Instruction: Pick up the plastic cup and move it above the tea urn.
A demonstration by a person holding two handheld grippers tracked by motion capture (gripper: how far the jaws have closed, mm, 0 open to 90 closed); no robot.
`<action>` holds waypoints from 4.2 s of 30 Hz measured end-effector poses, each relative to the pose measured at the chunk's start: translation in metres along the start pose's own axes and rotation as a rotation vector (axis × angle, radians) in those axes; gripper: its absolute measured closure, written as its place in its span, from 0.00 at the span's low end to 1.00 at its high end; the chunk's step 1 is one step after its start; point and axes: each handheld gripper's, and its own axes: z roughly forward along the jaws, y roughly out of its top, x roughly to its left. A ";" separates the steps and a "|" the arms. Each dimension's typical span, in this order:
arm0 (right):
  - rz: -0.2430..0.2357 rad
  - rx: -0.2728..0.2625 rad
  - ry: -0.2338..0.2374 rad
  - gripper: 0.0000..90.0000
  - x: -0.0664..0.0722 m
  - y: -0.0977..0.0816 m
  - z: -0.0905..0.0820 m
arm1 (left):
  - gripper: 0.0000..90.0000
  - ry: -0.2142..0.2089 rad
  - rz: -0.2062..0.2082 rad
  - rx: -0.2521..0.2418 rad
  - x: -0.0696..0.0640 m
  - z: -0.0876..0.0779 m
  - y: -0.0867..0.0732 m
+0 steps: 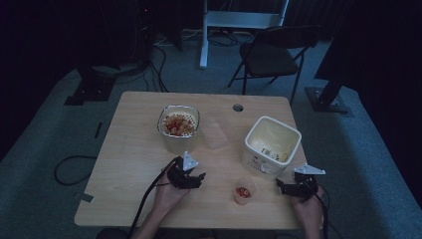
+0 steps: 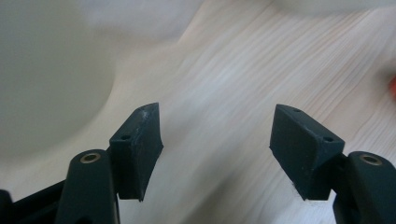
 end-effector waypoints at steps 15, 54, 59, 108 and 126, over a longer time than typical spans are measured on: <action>0.000 0.000 0.000 0.13 0.000 0.000 0.000 | 0.61 0.027 0.140 -0.005 0.005 0.065 0.085; 0.000 0.000 0.000 0.13 0.000 0.000 0.000 | 0.97 -0.080 0.346 -0.103 0.003 0.022 0.144; 0.000 -0.001 0.000 0.13 0.000 0.000 0.000 | 0.97 -0.081 0.377 -0.136 -0.009 0.011 0.158; 0.006 0.000 -0.004 0.13 0.001 0.000 0.000 | 0.47 -0.212 0.390 -0.241 -0.053 -0.001 0.198; 0.042 -0.001 -0.042 0.13 0.006 -0.001 -0.001 | 0.44 -0.259 0.295 -0.157 -0.024 -0.013 0.125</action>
